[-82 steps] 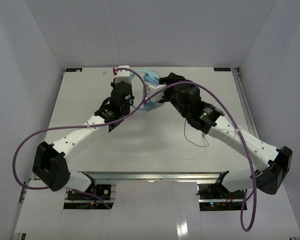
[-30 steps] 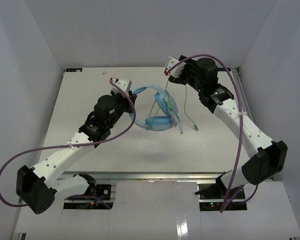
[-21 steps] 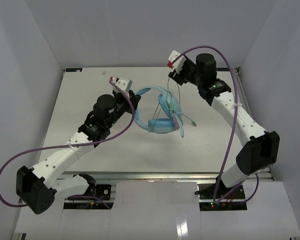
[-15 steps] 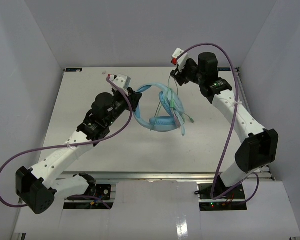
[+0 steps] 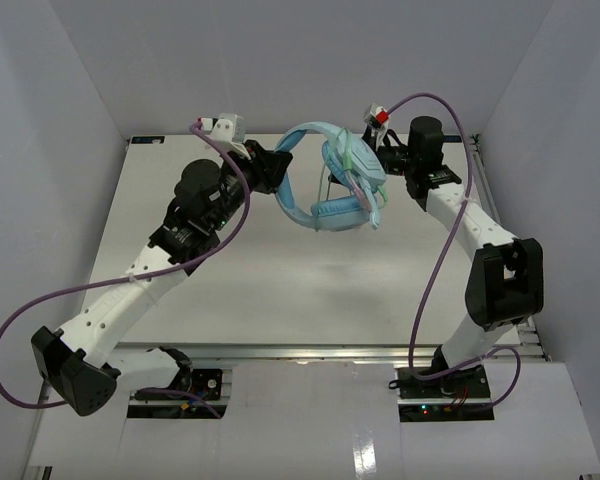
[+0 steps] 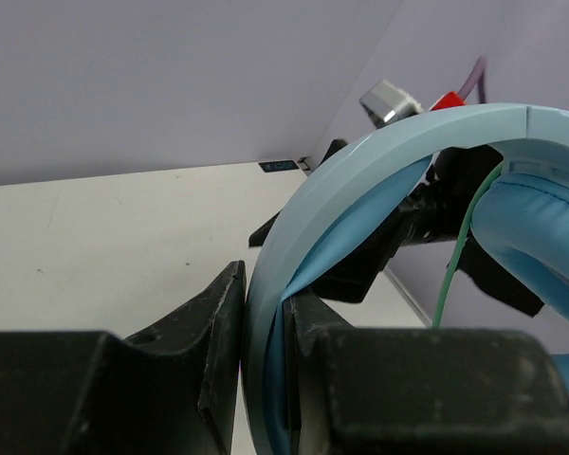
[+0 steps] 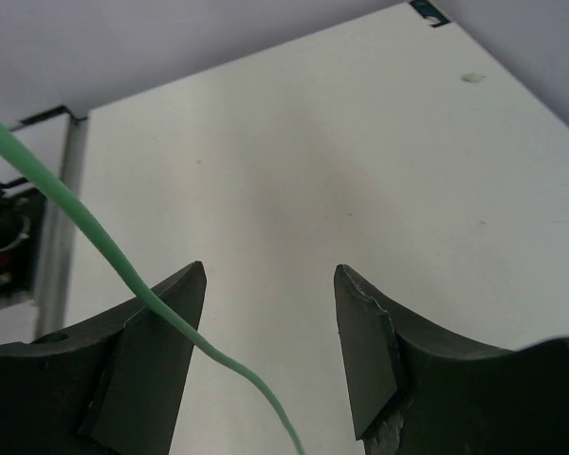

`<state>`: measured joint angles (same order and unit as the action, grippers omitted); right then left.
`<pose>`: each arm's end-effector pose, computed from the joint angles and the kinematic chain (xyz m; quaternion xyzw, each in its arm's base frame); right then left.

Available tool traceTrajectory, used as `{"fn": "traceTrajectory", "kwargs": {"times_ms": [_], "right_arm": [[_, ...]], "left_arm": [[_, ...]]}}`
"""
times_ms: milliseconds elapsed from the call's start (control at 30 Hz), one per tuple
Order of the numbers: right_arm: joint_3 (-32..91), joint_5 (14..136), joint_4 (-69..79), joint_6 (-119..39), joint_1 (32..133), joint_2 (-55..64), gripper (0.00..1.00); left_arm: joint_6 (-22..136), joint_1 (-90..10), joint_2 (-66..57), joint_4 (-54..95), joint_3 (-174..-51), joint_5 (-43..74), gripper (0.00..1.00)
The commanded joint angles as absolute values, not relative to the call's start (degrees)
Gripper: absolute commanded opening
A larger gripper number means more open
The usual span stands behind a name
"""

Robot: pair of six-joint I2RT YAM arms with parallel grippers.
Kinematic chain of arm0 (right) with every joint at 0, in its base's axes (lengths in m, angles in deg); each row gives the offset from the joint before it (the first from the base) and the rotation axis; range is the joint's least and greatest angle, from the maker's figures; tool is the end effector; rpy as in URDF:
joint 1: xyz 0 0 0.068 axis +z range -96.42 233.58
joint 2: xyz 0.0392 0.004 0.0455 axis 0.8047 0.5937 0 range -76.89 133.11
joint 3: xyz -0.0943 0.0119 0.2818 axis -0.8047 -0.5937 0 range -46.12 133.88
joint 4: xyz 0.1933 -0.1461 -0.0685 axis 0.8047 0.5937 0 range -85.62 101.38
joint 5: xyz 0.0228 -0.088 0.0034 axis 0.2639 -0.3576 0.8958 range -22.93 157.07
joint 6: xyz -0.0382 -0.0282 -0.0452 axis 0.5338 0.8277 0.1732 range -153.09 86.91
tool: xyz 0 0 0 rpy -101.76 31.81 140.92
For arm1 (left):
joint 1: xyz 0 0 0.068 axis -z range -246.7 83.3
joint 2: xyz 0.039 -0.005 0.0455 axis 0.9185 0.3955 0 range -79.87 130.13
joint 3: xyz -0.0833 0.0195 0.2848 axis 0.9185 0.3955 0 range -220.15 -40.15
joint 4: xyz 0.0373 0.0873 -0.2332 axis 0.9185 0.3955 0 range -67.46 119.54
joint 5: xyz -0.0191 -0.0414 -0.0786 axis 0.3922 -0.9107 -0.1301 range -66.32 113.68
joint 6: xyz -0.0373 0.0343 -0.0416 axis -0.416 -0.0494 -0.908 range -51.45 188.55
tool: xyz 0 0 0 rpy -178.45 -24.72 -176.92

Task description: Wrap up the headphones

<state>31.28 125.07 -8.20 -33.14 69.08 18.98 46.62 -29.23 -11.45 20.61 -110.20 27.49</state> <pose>0.3662 0.1469 0.3735 -0.4091 0.5998 0.4359 0.5317 0.2177 -0.1626 0.4570 0.0685 0.6814 -0.3412 0.6439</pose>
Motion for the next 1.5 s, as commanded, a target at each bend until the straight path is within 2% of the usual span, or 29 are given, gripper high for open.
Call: {"fn": "traceTrajectory", "kwargs": {"times_ms": [0, 233, 500, 667, 833, 1233, 1467], "right_arm": [[28.05, 137.31, -31.25, -53.3, 69.72, 20.73, 0.64], [25.44, 139.27, -35.61, -55.27, 73.54, 22.39, 0.64], [18.0, 141.49, -40.75, -56.09, 76.99, 21.47, 0.64], [11.5, 142.89, -53.28, -64.12, 78.14, 19.99, 0.63], [7.01, 143.88, -58.48, -67.05, 80.27, 18.12, 0.63], [1.54, 142.53, -52.57, -60.75, 84.49, 10.87, 0.62], [-0.58, 142.03, -42.87, -52.99, 85.11, 5.31, 0.6]], "left_arm": [[40.91, -29.17, -11.56, 18.75, -115.16, 27.65, 0.0], [38.79, -29.17, -9.89, 19.29, -117.95, 29.01, 0.0], [37.64, -29.17, -8.34, 18.16, -120.6, 36.16, 0.0], [37.57, -29.24, -6.79, 17.34, -122.21, 41.03, 0.0], [38.4, -29.17, -5.24, 16.49, -124.23, 45.19, 0.0], [42.08, -29.19, -2.23, 12.28, -127.09, 54.4, 0.0], [47.83, -29.17, -0.69, 8.94, -127.59, 58.18, 0.0]]}}
